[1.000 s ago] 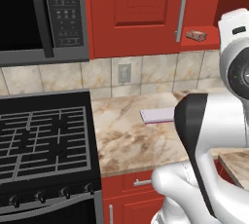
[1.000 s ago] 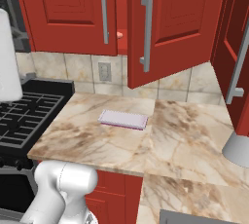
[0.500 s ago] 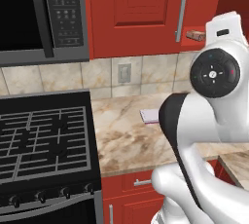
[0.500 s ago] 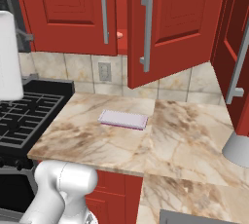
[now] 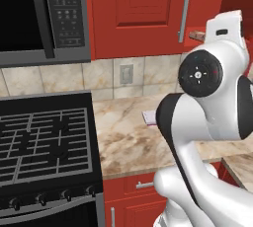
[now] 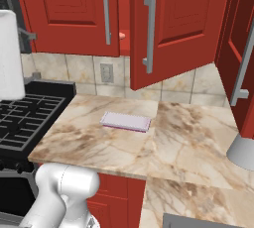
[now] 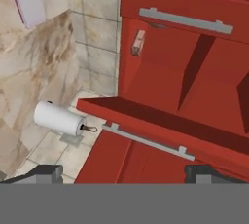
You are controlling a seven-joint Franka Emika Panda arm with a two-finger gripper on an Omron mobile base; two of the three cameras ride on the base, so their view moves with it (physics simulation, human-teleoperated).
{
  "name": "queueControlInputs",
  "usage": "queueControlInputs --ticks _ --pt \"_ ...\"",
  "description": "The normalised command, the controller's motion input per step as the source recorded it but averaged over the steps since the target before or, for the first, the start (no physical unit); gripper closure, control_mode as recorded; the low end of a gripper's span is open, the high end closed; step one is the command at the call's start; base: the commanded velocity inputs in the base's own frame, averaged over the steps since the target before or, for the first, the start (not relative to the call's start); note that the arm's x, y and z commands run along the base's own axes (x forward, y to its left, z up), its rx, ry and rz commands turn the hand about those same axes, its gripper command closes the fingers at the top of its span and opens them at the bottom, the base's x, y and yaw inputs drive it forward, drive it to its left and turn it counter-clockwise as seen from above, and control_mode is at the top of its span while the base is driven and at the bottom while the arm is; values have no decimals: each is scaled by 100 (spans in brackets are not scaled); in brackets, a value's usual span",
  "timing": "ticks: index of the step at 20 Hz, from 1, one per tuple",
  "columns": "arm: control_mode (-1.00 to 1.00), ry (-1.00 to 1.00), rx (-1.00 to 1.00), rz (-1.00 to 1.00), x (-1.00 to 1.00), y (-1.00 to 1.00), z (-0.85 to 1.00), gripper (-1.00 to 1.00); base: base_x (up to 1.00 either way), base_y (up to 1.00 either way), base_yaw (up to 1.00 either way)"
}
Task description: Pick the bar soap and bar soap from the cabinet and place them on the counter.
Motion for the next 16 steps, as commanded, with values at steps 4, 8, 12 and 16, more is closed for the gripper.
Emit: queueControlInputs --ticks 4,8,12,16 --pt "-100 -10 5 -6 14 0 0 -100 0 0 0" --pt "-100 -10 5 -4 24 0 0 -100 0 0 0" --pt "-100 -12 6 -1 21 0 0 -100 0 0 0" --pt "-100 -8 3 -2 21 0 0 -100 0 0 0"
